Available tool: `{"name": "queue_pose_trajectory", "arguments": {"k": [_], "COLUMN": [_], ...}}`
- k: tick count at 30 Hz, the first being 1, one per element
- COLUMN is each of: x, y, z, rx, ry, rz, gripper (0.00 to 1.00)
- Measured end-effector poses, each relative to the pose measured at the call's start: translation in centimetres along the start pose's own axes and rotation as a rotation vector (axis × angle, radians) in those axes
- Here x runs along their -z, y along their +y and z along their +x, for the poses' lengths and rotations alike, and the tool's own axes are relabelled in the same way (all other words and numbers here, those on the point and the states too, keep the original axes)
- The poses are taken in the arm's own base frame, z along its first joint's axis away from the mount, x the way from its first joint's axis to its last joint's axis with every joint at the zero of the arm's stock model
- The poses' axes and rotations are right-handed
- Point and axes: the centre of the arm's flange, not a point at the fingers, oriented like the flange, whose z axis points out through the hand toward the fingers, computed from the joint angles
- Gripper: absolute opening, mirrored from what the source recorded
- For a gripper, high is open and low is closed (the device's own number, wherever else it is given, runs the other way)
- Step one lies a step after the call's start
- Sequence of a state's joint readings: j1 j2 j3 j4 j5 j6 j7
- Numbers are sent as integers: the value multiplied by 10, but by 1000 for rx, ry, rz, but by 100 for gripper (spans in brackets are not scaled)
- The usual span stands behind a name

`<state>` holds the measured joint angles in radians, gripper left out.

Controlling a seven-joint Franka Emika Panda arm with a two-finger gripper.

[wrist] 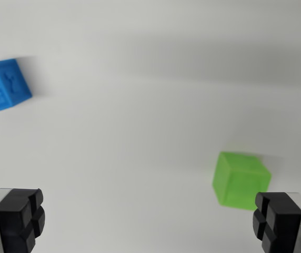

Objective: Stack cube

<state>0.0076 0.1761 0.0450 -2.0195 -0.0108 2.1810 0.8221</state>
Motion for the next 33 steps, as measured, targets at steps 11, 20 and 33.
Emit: {"name": "queue_pose_trajectory", "arguments": {"k": [11,20,33], "x": [-21,-40,-69], "y": [-21,-40,-68], "z": [-21,-40,-68], "rx": [49,95,162], "ry": [-1,1,2], "rz": [2,3,3], "gripper": [100,100,100]}}
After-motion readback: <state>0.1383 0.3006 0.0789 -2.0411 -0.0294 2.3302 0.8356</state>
